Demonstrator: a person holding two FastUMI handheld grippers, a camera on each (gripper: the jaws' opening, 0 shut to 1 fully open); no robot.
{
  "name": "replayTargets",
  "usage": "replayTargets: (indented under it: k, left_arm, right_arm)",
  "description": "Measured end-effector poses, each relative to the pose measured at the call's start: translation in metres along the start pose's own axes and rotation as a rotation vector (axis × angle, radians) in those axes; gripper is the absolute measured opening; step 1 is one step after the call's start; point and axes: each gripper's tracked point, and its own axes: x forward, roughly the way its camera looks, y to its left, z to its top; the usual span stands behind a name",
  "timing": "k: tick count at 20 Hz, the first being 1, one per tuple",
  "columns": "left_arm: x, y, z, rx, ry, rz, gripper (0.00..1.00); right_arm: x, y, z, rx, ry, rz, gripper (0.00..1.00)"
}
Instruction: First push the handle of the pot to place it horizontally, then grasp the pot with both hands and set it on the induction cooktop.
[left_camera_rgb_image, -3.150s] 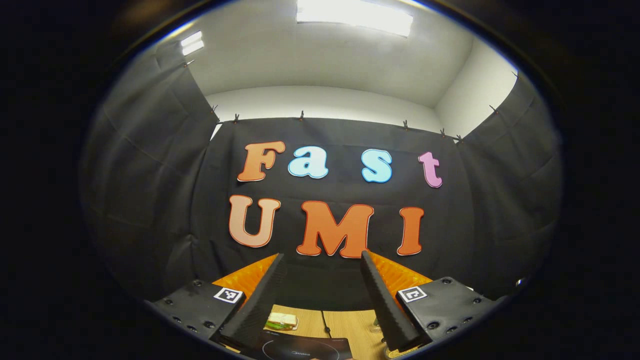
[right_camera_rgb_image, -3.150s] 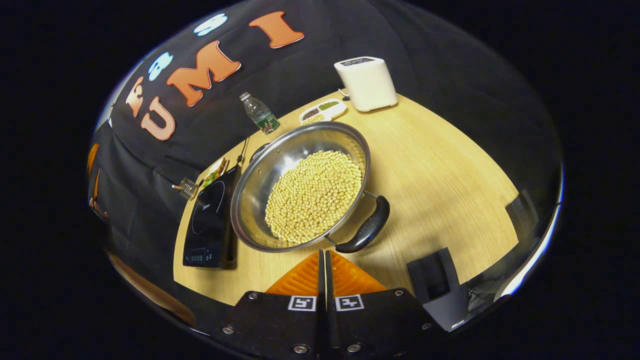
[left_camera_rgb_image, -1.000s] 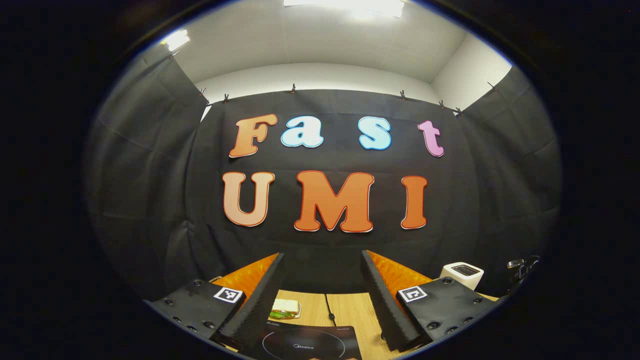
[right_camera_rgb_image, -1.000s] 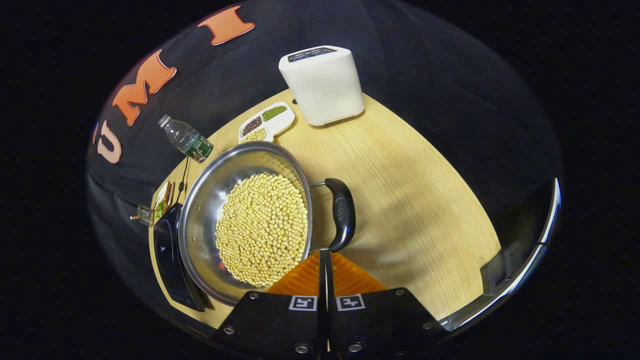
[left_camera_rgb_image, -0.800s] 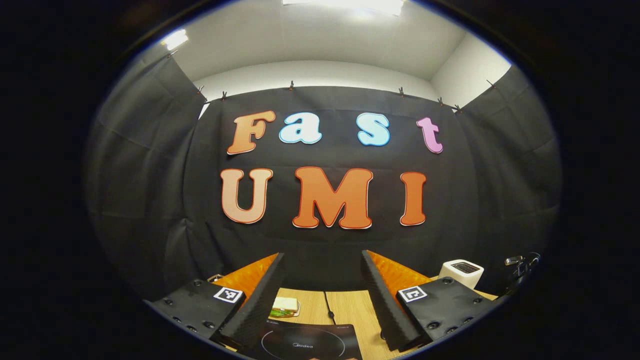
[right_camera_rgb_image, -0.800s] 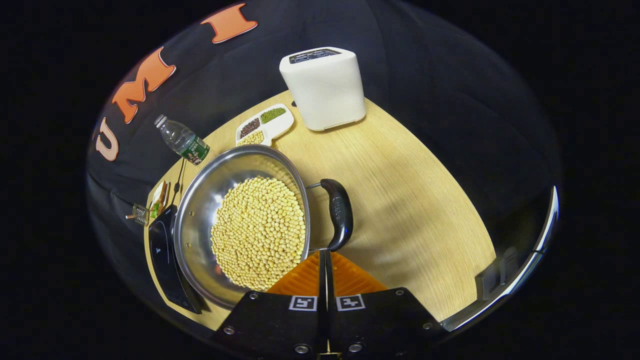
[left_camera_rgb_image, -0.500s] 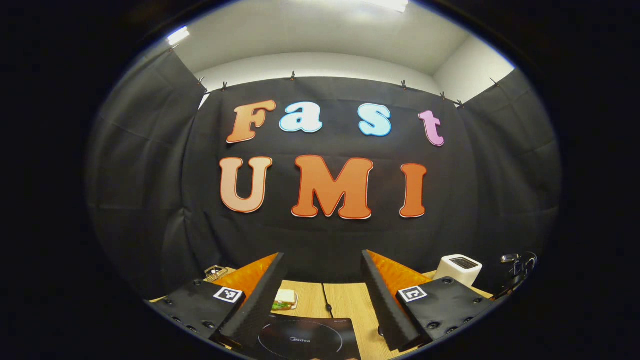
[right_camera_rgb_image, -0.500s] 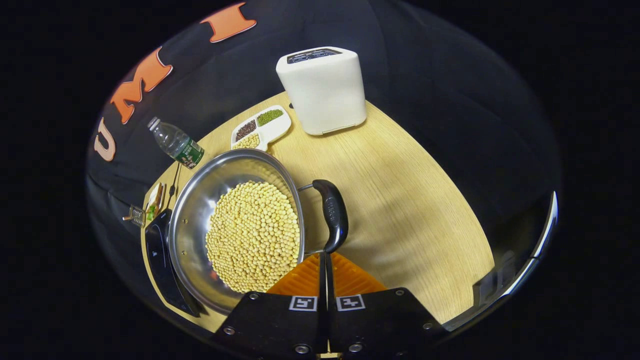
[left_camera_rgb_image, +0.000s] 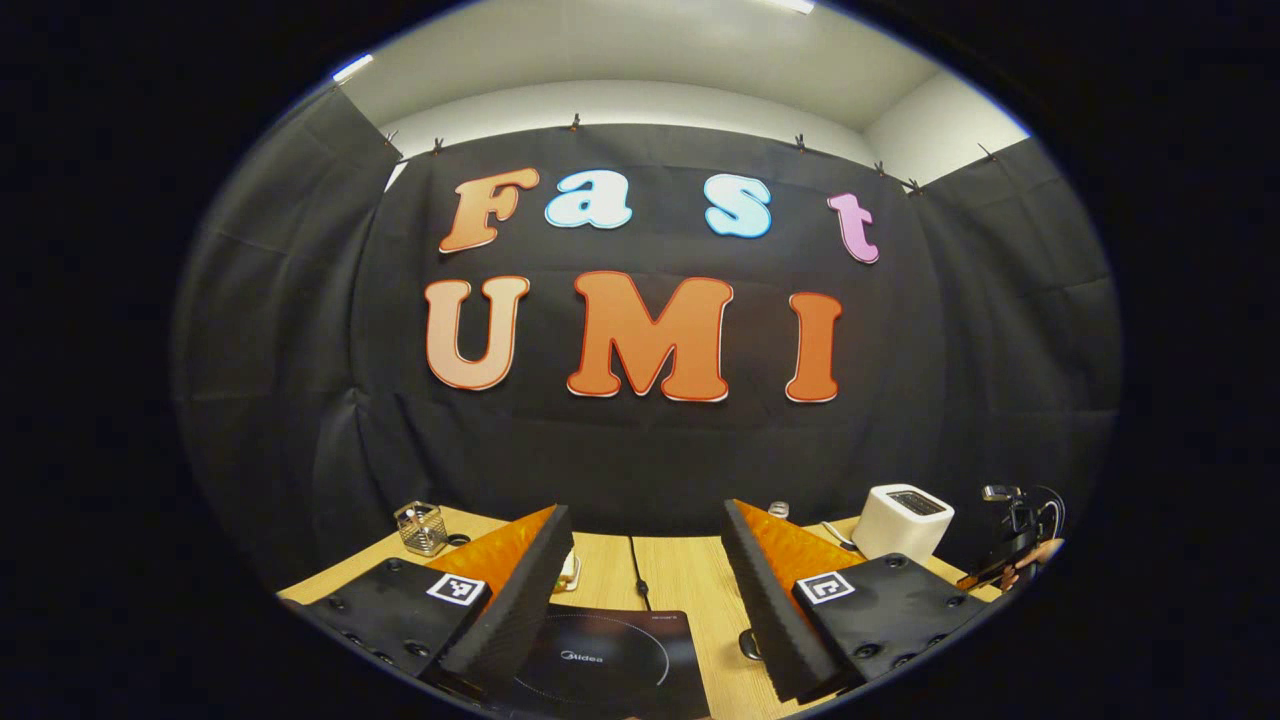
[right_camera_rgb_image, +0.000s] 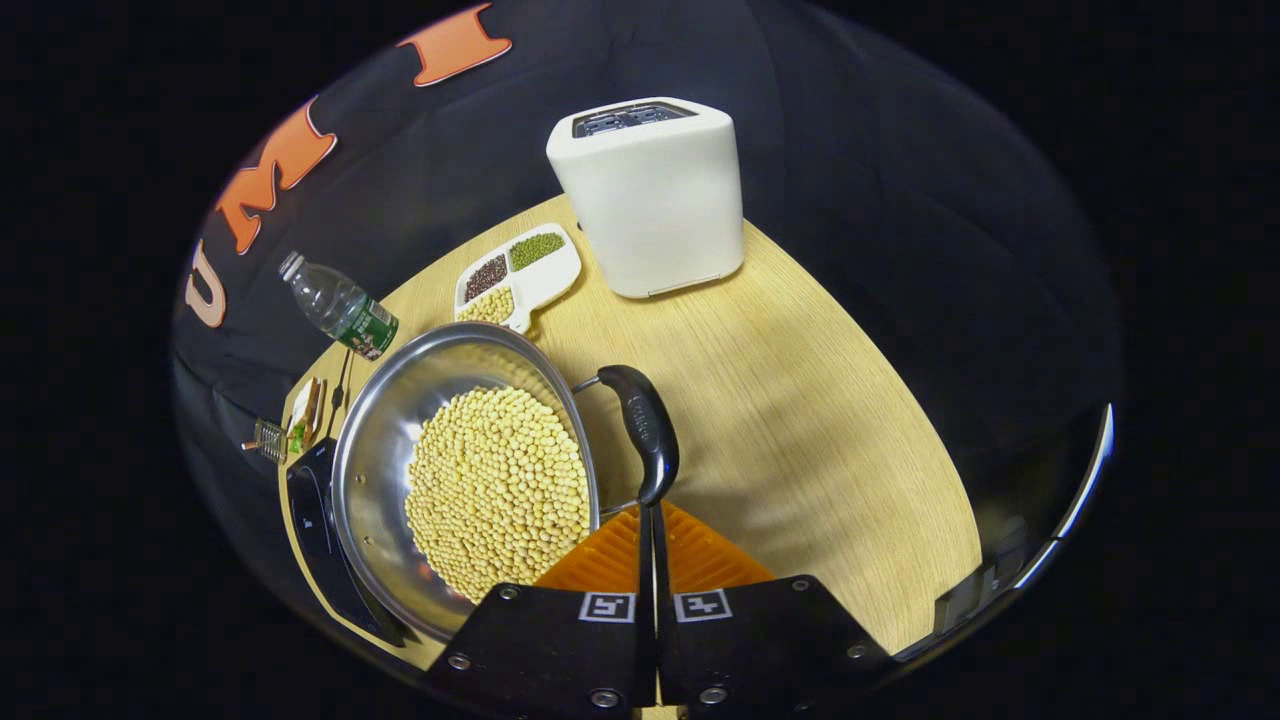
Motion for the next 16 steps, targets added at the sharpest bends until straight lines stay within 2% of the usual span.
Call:
replayTargets:
  k: [8, 10, 15, 16]
  left_arm:
    - [0.011, -0.029, -0.047, -0.035, 0.135, -0.052, 0.98]
    - [0.015, -0.037, -0.060, -0.035, 0.173, -0.064, 0.98]
    - [0.029, -0.069, -0.103, -0.042, 0.303, -0.130, 0.96]
    - [0.030, -0.079, -0.114, -0.046, 0.338, -0.148, 0.97]
  right_arm:
    - [0.001, 0.002, 0.009, -0.014, -0.014, 0.033, 0.01]
    - [-0.010, 0.002, 0.013, -0.005, -0.023, 0.067, 0.04]
    - [-0.049, 0.005, 0.045, -0.007, -0.152, 0.121, 0.12]
    - [-0.054, 0.008, 0.049, -0.024, -0.167, 0.125, 0.21]
